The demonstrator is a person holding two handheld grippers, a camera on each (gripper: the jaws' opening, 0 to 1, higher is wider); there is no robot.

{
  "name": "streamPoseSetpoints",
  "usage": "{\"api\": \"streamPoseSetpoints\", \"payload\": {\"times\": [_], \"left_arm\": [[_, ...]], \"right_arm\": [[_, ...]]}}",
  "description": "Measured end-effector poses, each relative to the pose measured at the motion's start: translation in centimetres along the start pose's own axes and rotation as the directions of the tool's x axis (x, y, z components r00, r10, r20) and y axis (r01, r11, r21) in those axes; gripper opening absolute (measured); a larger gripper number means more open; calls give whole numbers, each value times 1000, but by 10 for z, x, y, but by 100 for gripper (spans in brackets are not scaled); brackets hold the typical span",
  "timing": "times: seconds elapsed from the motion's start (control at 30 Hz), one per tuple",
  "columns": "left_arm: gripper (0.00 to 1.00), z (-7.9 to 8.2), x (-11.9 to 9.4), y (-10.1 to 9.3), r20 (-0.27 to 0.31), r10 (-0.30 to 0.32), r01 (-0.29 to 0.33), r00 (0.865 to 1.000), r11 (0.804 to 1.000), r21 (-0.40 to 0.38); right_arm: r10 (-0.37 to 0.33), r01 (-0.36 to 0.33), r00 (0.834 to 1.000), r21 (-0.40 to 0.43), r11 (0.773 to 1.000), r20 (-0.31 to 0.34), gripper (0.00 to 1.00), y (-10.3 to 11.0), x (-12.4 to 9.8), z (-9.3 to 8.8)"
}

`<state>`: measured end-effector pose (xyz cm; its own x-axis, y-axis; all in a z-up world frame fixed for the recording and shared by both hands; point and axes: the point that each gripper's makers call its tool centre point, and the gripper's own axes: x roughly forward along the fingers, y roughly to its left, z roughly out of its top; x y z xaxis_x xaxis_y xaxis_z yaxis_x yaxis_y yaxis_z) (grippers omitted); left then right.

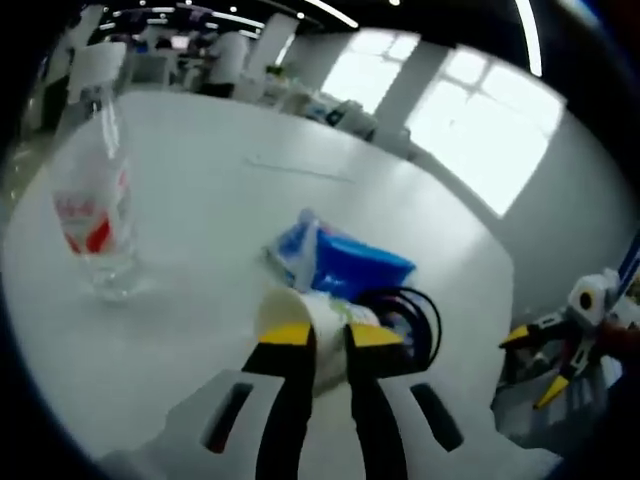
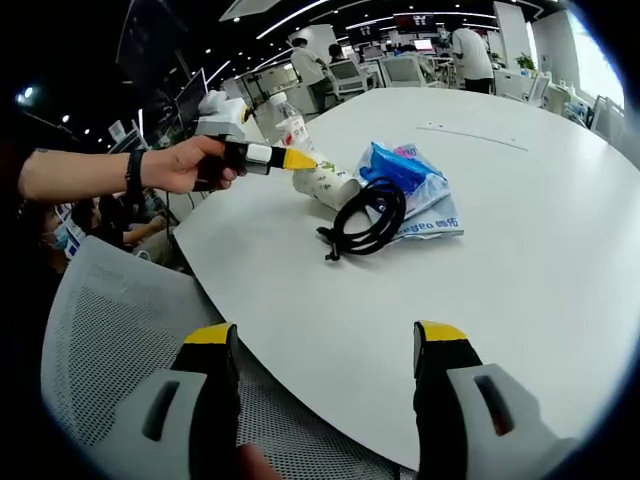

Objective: Arrange the tabletop items into an orderly group along one side of the table until the central work area is clear of visible clutter.

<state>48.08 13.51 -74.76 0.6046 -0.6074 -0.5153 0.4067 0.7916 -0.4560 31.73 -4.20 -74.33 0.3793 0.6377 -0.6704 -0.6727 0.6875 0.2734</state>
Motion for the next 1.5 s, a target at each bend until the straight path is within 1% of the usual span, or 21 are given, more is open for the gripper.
{"api": "streamPoseSetpoints", "payload": {"times": [0.1,0.17,0.2,0.23,0.27,0.3,0.37,0.4,0.43,0.53,0.63,0.7,0.87,0.97,1.03,1.17,1.27,1.5], "left_arm": [[5,5,-2,-8,19,-15,15,1000,1000,0],[0,10,-4,-13,34,-21,20,999,1000,23],[0,12,-5,-9,37,6,-9,999,997,72],[0,12,-6,-8,29,14,-17,999,995,102],[0,12,-8,-8,29,20,-23,999,993,115],[0,13,-9,-6,29,37,-41,999,989,143],[0,14,-13,1,22,83,-86,996,977,196],[0,17,-16,4,24,110,-112,994,968,225],[0,19,-17,5,24,120,-122,993,964,236],[0,27,-21,12,24,163,-163,986,944,285],[0,36,-21,17,29,188,-187,982,931,315],[0,41,-22,21,34,204,-204,978,923,326],[0,48,-20,33,38,246,-245,969,914,324],[0,51,-20,35,41,262,-261,964,910,322],[0,54,-20,36,50,276,-277,960,902,332],[0,56,-13,39,41,290,-285,956,891,354],[0,55,-10,43,31,299,-291,954,892,347],[0,55,-5,48,19,319,-304,948,882,361]], "right_arm": [[2,-2,1000,0,1000,0,71,0,0,0],[3,-3,1000,-1,1000,0,70,1,0,-1],[3,-3,1000,-1,1000,0,70,1,0,-1],[4,-4,1000,-2,1000,-1,70,1,0,-1],[5,-5,1000,-1,1000,-1,70,1,0,-1],[5,-5,1000,-1,1000,-1,70,1,0,-1],[6,-6,1000,0,1000,2,70,1,0,0],[6,-6,1000,2,1000,3,70,1,0,0],[6,-6,1000,1,1000,2,70,1,0,0],[9,-9,1000,1,1000,0,70,2,0,-1],[12,-12,1000,-1,1000,-2,70,2,1,-1],[13,-13,1000,-1,1000,-2,70,2,0,-1],[11,-11,1000,5,1000,0,70,1,0,-1],[9,-9,1000,8,1000,-1,71,1,-1,-2],[10,-10,1000,12,1000,1,71,1,-1,-1],[10,-10,1000,17,1000,1,71,0,-2,-2],[9,-9,1000,18,1000,2,71,-1,-2,-1],[6,-6,1000,26,1000,3,71,-2,-2,-2]]}}
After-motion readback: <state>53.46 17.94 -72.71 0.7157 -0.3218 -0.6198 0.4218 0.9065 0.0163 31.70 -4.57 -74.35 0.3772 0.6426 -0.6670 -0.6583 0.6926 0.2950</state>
